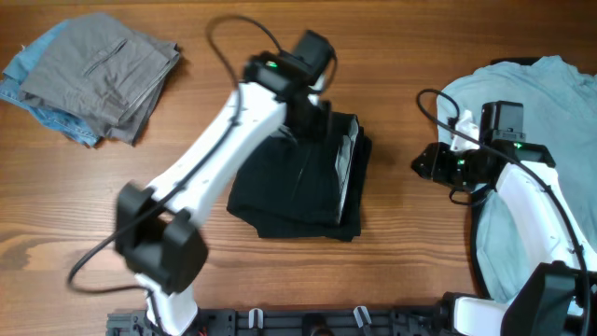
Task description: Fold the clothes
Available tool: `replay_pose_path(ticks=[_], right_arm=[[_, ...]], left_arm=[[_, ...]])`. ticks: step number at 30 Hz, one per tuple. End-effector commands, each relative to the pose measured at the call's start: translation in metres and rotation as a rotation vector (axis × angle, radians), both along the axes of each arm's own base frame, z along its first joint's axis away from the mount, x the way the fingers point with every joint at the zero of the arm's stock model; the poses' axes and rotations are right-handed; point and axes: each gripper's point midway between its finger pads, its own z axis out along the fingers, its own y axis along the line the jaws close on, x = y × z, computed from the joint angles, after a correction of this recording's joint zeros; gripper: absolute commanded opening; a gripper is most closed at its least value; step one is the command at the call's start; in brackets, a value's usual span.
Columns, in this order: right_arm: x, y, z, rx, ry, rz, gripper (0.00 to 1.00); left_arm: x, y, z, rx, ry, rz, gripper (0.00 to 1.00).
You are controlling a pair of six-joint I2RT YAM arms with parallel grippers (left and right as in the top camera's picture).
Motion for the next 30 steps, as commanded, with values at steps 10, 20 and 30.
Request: replay_pose_path(ticks=[10,20,30], right_arm=[[0.029,0.130,-0.020,0.097,-0.155,0.366,0.93],[0.040,0.070,-0.045,-0.085,-0.013,0.022,0.05],[0.047,0.059,0.060,0.059,-0.293,0.033,0.17]], left_arm=[[0.014,0.121,0.003,0.179,0.075,0.203,0.18],[0.005,0.090,-0.025,0.104,0.122,0.144,0.20],[-0.062,0.014,-0.117,-0.209,0.312,-0.008,0.09]])
